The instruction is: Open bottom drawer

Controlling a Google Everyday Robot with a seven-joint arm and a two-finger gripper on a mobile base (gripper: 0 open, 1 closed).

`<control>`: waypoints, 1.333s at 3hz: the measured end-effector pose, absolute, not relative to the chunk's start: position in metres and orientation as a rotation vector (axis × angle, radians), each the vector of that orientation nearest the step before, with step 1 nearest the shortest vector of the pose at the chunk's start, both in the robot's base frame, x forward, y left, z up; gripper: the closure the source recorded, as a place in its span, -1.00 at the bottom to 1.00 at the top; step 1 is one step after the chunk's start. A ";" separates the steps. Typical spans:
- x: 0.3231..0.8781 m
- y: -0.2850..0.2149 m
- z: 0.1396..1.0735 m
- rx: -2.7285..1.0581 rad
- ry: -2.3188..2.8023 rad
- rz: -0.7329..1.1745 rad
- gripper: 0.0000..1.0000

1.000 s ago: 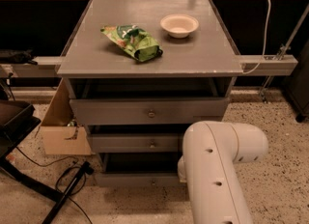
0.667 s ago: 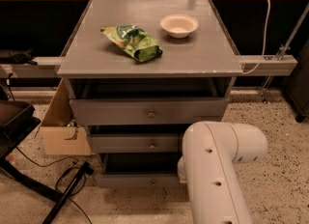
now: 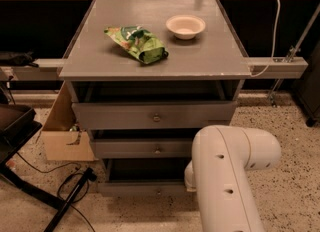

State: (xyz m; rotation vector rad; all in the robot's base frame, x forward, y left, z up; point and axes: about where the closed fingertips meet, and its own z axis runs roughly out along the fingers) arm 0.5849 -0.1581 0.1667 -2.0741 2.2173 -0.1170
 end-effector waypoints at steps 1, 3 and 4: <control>0.585 -0.158 0.167 -2.074 2.217 -0.117 0.01; 0.585 -0.158 0.167 -2.074 2.217 -0.117 -0.92; 0.585 -0.158 0.167 -2.074 2.217 -0.117 -1.00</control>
Offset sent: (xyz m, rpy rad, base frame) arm 0.0000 0.0000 0.0000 0.0000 0.0000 0.0000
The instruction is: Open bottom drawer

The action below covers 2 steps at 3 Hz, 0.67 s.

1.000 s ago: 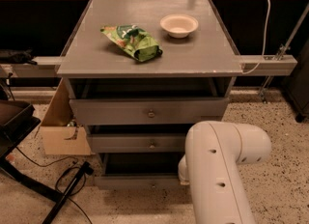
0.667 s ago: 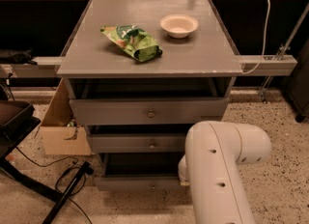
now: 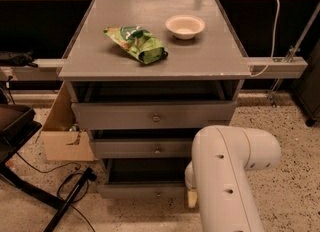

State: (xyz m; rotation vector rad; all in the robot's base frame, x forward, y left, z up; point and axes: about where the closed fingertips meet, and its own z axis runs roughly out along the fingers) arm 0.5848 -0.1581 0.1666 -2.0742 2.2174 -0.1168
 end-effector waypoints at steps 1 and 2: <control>0.585 -0.158 0.167 -2.074 2.218 -0.117 -1.00; 0.567 -0.163 0.160 -2.082 2.290 -0.062 -0.63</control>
Offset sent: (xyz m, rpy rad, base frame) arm -0.0482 -0.0236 -0.0184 -0.0354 0.2587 -0.1073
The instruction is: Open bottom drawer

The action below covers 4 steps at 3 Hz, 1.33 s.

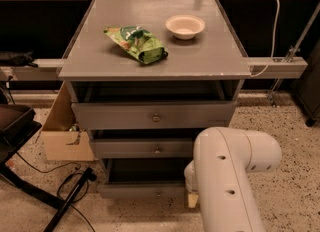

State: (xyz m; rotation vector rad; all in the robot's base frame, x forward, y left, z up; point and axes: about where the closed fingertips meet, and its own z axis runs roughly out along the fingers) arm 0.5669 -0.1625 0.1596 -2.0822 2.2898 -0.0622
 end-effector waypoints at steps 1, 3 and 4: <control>0.523 -0.174 0.157 -2.067 2.446 0.070 -0.16; 0.521 -0.174 0.161 -2.070 2.464 0.084 0.77; 0.519 -0.174 0.167 -2.082 2.489 0.071 1.00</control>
Offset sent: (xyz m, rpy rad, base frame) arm -0.1263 -0.0068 0.0401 -0.0918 0.3493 -0.0927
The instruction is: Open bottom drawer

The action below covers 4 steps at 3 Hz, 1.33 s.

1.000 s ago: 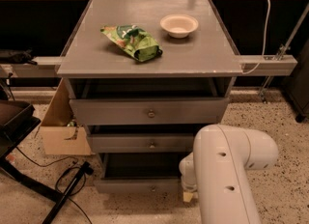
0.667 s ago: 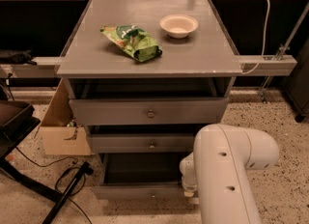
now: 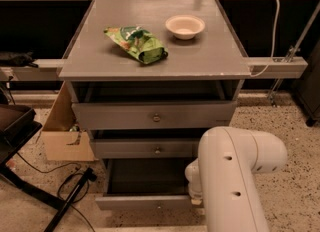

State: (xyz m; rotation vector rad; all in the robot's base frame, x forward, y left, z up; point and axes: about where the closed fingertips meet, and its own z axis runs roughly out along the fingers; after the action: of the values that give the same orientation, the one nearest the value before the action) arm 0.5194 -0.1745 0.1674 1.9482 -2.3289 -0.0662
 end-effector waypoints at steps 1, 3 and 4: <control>0.508 -0.179 0.169 1.923 -2.318 -0.076 1.00; 0.504 -0.181 0.170 1.907 -2.315 -0.084 0.62; 0.504 -0.181 0.170 1.907 -2.315 -0.084 0.16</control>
Offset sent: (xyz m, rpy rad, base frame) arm -0.2680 -0.0914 0.0948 -0.1737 0.4712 -0.2360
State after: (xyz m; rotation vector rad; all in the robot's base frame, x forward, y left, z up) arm 0.5037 -0.1806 0.1698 1.9069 -2.3148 -0.0836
